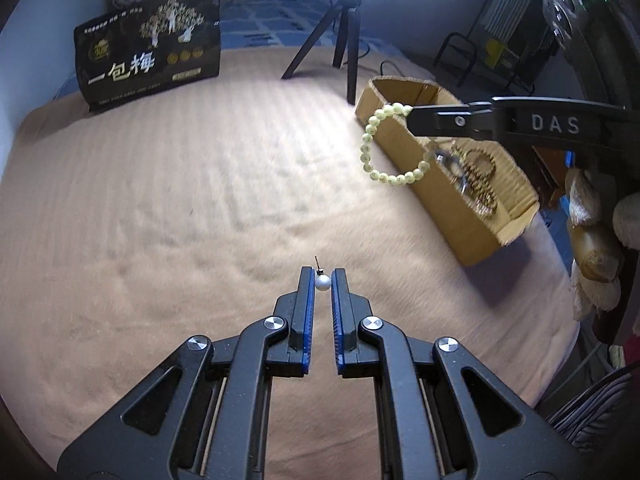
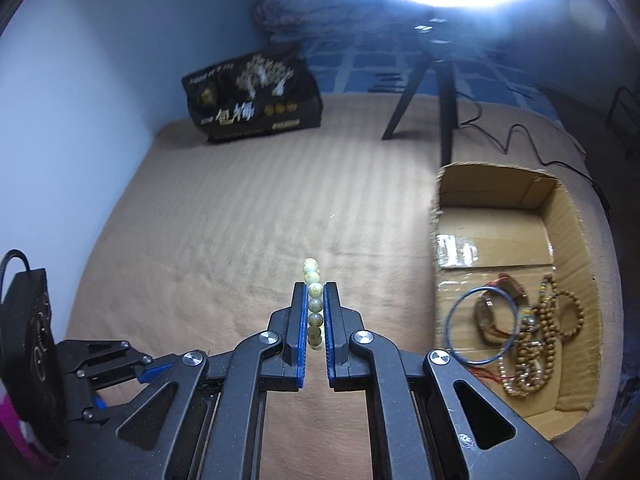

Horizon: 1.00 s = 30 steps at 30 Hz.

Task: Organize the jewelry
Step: 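Carry the pearl earring and yellow bracelet with both grippers over the box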

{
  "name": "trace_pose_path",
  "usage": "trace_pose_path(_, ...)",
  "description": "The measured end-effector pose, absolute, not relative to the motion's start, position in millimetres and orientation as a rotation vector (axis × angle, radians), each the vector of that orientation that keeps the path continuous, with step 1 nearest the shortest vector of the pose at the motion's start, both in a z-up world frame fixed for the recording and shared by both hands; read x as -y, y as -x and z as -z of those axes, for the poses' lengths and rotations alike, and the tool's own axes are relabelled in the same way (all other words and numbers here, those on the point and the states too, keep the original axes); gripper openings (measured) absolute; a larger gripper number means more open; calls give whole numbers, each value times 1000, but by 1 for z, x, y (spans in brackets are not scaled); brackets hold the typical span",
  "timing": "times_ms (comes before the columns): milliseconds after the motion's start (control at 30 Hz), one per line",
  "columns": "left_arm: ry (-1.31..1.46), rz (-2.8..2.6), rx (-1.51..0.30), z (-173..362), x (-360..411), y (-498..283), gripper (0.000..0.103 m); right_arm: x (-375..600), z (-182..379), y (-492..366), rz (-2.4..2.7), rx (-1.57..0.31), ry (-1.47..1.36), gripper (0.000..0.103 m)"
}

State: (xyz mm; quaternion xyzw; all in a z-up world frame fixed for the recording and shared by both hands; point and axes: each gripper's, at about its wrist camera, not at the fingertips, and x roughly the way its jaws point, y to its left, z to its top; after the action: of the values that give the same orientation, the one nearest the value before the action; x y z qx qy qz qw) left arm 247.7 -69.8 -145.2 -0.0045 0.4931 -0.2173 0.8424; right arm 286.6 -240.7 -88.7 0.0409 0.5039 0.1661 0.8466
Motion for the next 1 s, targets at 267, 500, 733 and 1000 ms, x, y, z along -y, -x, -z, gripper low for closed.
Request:
trace_pose_path(267, 30, 467, -995, 127, 88, -262, 6, 285, 72, -292, -284, -1017, -127, 6)
trace_pose_path(500, 42, 484, -966, 119, 114, -280, 6, 320, 66, -294, -221, -991, -127, 6)
trace_pose_path(733, 44, 514, -931, 111, 151, -295, 6, 348, 69, -300, -163, -983, -111, 6)
trace_pose_path(1000, 71, 527, -918, 114, 182, -318, 6, 370, 74, -312, -128, -978, -90, 6)
